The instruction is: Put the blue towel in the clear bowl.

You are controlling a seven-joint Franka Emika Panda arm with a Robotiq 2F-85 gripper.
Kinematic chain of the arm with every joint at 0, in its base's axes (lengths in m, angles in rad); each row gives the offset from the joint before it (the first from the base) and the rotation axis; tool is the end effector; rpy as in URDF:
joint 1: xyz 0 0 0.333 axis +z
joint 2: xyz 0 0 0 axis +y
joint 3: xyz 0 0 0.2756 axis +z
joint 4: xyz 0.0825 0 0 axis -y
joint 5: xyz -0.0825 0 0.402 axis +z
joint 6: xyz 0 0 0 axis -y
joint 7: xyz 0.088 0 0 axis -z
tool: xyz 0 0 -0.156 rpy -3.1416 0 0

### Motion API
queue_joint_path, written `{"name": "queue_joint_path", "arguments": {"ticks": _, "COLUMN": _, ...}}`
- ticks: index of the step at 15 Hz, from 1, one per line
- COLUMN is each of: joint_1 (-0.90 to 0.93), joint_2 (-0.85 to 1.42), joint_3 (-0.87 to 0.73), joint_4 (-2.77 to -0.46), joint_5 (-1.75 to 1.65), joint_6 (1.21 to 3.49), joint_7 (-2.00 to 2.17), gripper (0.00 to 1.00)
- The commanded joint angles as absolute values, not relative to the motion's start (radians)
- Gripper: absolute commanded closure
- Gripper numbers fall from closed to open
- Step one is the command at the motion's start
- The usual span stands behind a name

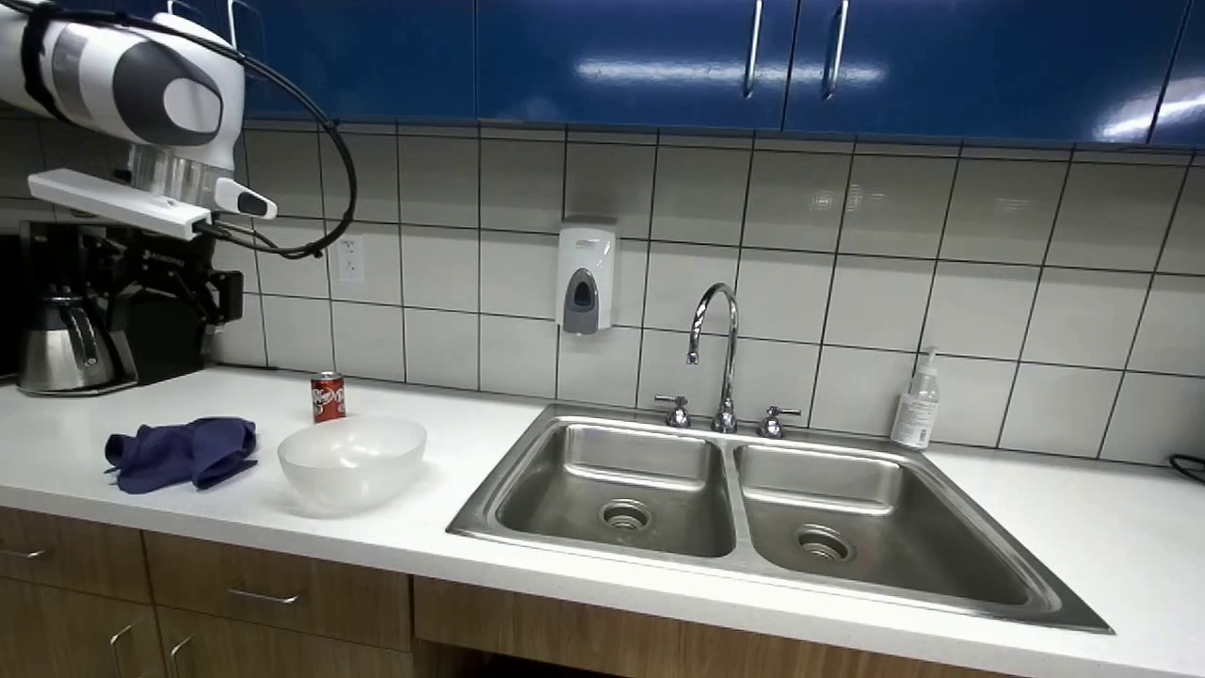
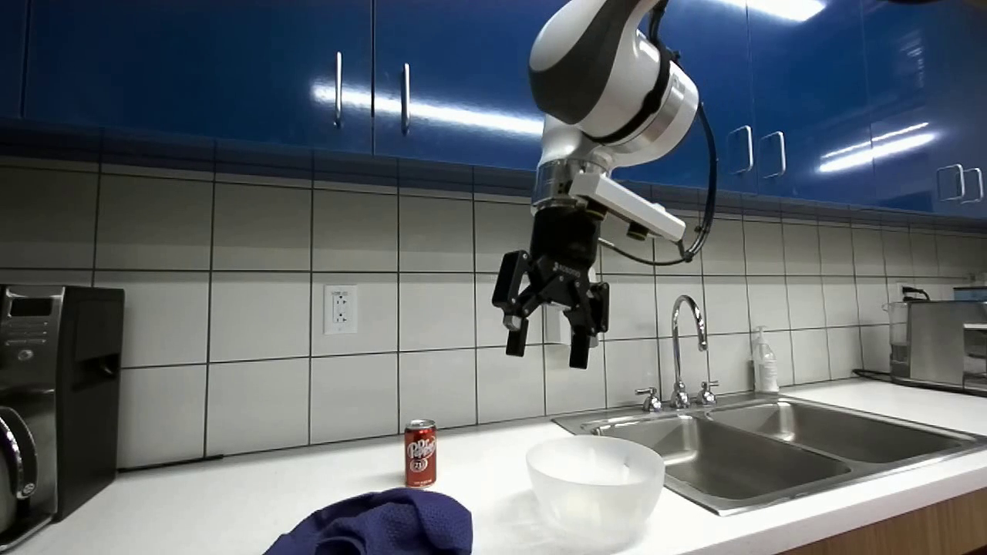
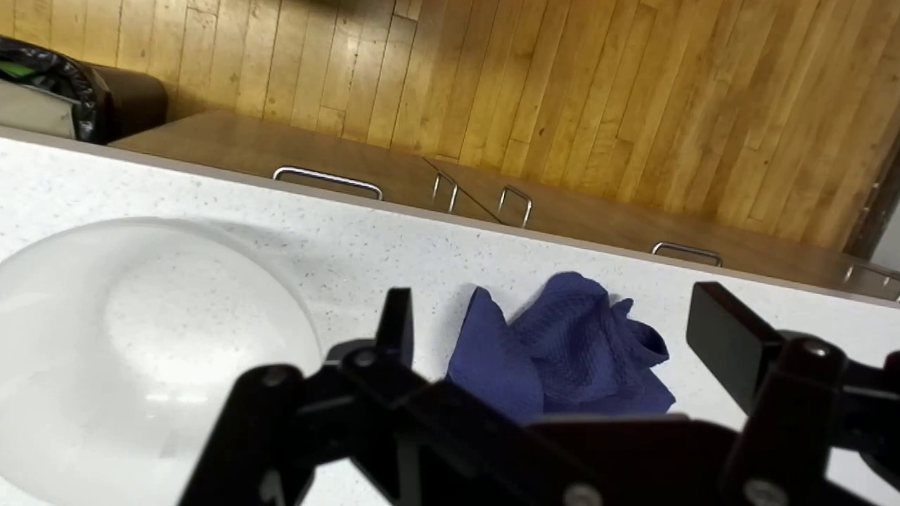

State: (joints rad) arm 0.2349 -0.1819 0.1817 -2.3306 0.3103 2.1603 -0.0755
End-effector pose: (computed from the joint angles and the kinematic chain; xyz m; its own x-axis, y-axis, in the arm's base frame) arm 0.4527 0.2250 0.3145 0.9504 0.3110 0.0089 0.3051 -0.9256 -0.2240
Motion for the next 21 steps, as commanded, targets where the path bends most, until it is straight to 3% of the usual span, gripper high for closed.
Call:
{"name": "queue_joint_path", "arguments": {"ticks": 1, "joint_1": 0.243, "joint_2": -0.113, "joint_3": 0.211, "joint_4": -2.302, "joint_5": 0.274, "joint_6": 2.231, "joint_7": -0.052, "gripper": 0.00}}
{"name": "queue_joint_path", "arguments": {"ticks": 8, "joint_1": 0.266, "joint_2": 0.013, "joint_3": 0.256, "joint_4": -2.253, "joint_5": 0.132, "joint_6": 2.338, "joint_7": -0.027, "gripper": 0.00}}
{"name": "queue_joint_path", "arguments": {"ticks": 21, "joint_1": 0.288, "joint_2": 0.315, "joint_3": 0.266, "joint_4": -1.976, "joint_5": -0.016, "joint_6": 2.322, "joint_7": -0.197, "gripper": 0.00}}
